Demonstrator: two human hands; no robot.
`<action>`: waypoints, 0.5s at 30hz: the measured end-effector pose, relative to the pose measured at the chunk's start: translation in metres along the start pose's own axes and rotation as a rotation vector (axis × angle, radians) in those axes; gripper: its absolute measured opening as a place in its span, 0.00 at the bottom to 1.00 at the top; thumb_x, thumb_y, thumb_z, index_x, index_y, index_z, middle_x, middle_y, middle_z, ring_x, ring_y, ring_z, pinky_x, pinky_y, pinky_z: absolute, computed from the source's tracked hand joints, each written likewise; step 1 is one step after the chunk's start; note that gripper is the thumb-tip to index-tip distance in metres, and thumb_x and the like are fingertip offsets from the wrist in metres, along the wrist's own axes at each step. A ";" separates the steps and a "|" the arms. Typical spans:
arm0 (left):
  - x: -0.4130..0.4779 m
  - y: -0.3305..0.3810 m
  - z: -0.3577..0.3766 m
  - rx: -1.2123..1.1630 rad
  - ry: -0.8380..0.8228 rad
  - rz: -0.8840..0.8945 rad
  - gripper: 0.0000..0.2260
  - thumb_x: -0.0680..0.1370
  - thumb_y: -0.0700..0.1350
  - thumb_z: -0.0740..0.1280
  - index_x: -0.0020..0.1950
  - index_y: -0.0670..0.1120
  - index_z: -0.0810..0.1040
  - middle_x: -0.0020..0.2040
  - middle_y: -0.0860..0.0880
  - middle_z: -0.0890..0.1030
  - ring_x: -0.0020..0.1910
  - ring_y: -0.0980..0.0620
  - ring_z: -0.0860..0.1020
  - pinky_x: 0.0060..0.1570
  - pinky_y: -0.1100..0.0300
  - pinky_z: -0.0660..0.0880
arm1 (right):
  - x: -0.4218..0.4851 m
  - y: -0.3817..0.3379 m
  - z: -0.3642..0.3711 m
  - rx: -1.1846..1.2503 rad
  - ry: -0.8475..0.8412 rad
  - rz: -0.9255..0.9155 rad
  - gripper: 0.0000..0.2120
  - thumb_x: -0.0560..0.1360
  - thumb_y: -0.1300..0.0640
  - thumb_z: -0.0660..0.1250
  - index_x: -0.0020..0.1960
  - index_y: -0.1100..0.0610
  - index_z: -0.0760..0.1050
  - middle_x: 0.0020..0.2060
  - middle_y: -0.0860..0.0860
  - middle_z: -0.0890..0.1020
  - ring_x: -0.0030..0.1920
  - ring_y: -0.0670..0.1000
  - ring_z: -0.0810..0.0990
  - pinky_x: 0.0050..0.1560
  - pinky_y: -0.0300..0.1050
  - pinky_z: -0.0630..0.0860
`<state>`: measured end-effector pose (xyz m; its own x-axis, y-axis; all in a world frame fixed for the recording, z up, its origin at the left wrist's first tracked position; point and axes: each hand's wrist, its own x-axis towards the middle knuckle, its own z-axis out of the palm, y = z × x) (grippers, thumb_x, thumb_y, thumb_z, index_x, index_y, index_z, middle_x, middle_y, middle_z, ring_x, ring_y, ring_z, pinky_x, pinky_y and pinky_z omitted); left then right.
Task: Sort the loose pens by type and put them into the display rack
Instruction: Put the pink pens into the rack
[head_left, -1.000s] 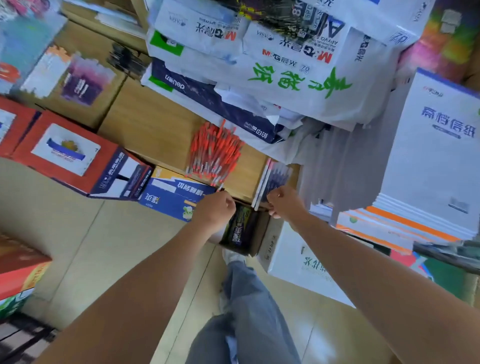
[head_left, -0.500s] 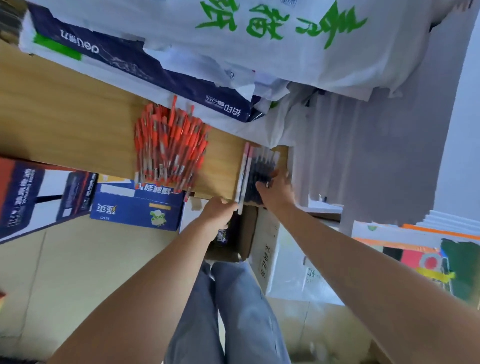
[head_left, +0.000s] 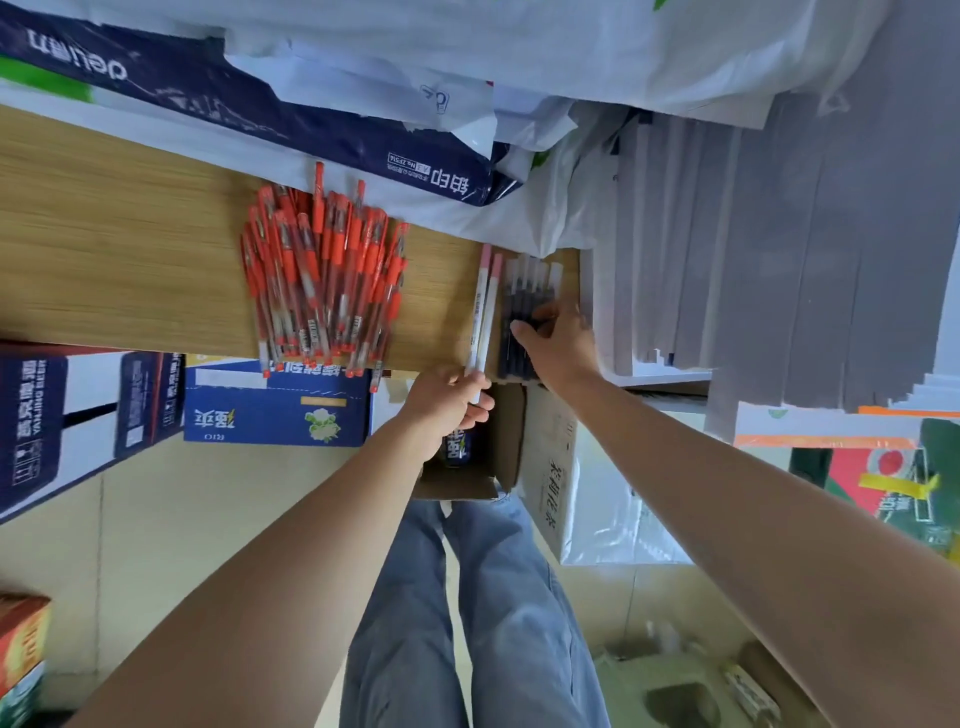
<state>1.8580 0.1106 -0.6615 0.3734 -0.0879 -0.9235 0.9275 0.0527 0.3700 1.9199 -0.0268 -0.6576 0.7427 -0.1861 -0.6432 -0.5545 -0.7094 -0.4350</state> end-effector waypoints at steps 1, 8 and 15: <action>-0.002 -0.002 -0.005 0.024 0.007 0.047 0.08 0.82 0.45 0.61 0.45 0.45 0.76 0.38 0.47 0.80 0.33 0.53 0.77 0.33 0.67 0.74 | -0.003 -0.004 0.000 0.058 -0.022 -0.006 0.13 0.76 0.50 0.68 0.55 0.57 0.72 0.40 0.49 0.77 0.40 0.50 0.79 0.39 0.45 0.77; -0.022 0.005 -0.034 0.165 -0.093 0.226 0.07 0.81 0.43 0.63 0.44 0.47 0.79 0.38 0.44 0.82 0.34 0.51 0.78 0.32 0.67 0.73 | -0.017 -0.039 0.003 0.479 -0.341 0.142 0.11 0.76 0.49 0.68 0.47 0.58 0.76 0.31 0.50 0.74 0.28 0.47 0.72 0.29 0.40 0.69; -0.029 0.027 -0.042 0.169 -0.187 0.200 0.11 0.81 0.47 0.61 0.58 0.40 0.73 0.43 0.44 0.80 0.39 0.48 0.80 0.43 0.56 0.78 | -0.027 -0.053 0.007 0.385 -0.430 0.075 0.09 0.75 0.54 0.70 0.40 0.58 0.76 0.28 0.50 0.77 0.27 0.44 0.74 0.30 0.34 0.71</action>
<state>1.8717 0.1567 -0.6289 0.5306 -0.2749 -0.8018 0.8191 -0.0770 0.5684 1.9265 0.0204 -0.6219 0.5211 0.1237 -0.8445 -0.7562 -0.3918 -0.5240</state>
